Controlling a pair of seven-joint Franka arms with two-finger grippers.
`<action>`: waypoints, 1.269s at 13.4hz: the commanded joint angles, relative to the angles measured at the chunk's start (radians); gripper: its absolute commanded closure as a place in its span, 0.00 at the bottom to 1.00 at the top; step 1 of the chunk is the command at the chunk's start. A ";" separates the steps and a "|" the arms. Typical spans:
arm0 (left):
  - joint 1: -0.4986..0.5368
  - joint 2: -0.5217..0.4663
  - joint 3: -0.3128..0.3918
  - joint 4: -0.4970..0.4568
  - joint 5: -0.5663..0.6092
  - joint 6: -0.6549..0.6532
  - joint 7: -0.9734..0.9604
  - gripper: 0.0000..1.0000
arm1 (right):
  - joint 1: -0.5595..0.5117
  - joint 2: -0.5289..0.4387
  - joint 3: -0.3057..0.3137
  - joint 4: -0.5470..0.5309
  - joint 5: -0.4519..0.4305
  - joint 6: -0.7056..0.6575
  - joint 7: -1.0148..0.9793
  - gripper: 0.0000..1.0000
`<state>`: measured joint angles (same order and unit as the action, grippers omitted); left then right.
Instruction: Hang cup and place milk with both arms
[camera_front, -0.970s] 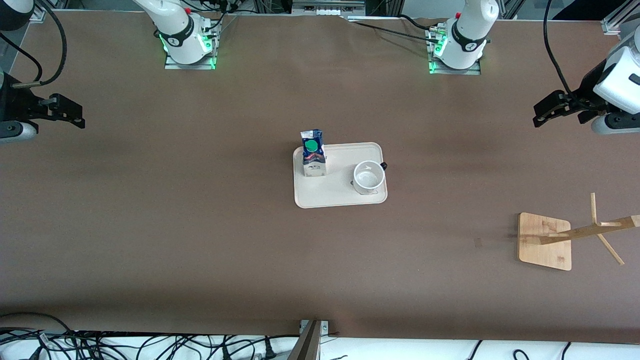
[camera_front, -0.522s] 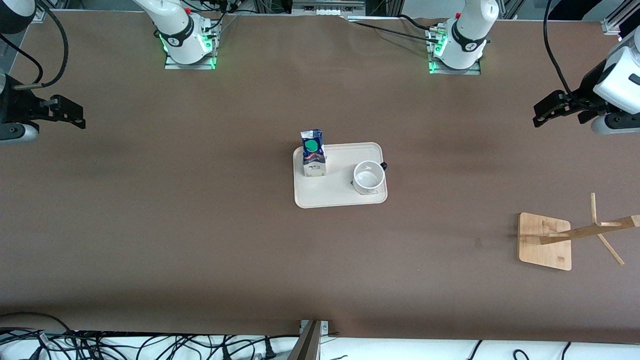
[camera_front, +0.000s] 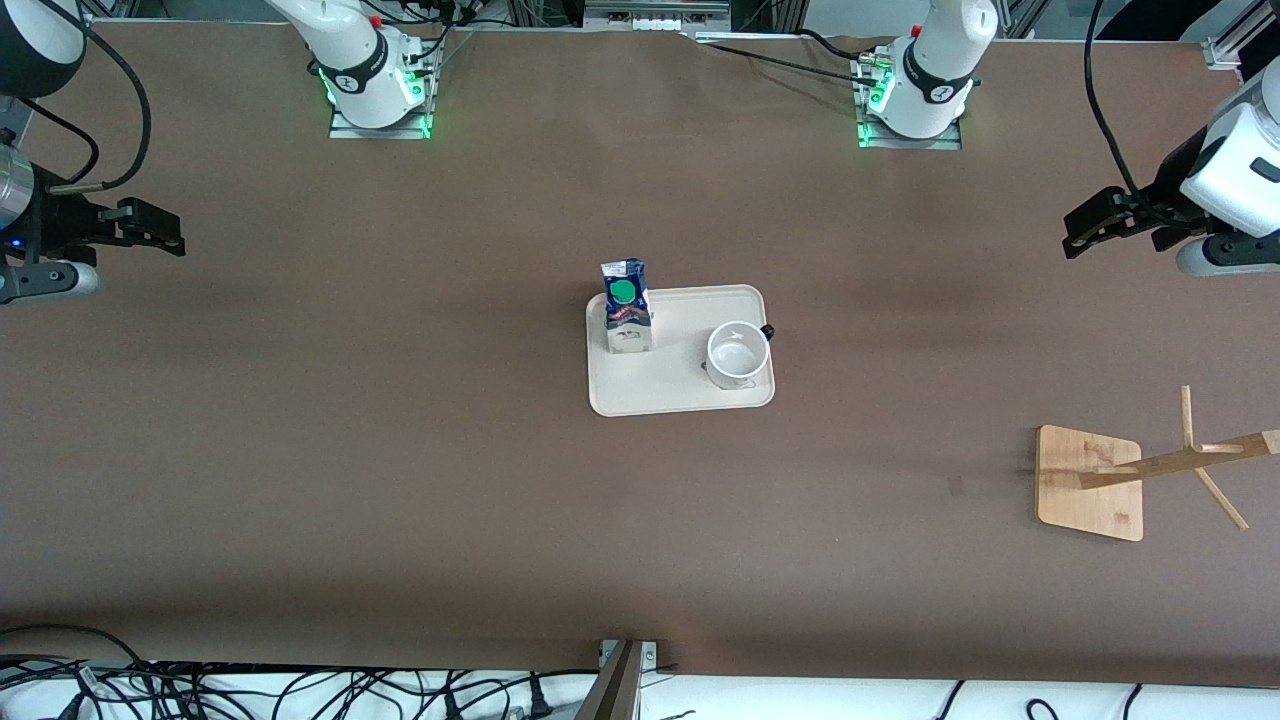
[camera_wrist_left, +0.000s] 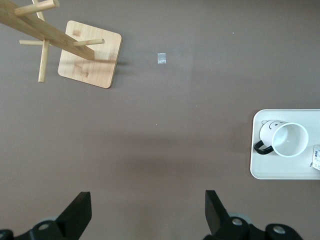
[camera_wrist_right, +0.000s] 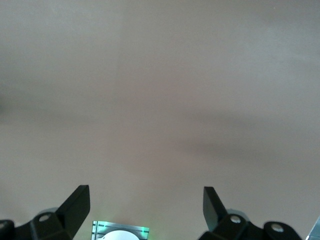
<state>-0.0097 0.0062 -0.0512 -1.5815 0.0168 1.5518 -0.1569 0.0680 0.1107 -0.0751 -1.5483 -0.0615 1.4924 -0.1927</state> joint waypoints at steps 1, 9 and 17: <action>0.000 -0.005 0.004 -0.002 -0.009 -0.001 0.011 0.00 | 0.062 0.029 0.006 0.016 -0.009 0.008 0.001 0.00; 0.000 -0.003 0.004 -0.002 -0.009 0.001 0.011 0.00 | 0.151 0.066 0.020 0.019 0.006 0.106 0.341 0.00; 0.008 -0.003 0.004 -0.002 -0.009 0.001 0.011 0.00 | 0.236 0.101 0.021 0.019 0.153 0.135 0.392 0.00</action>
<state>-0.0035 0.0071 -0.0502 -1.5815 0.0168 1.5518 -0.1569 0.2754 0.2025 -0.0508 -1.5449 0.0405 1.6291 0.1581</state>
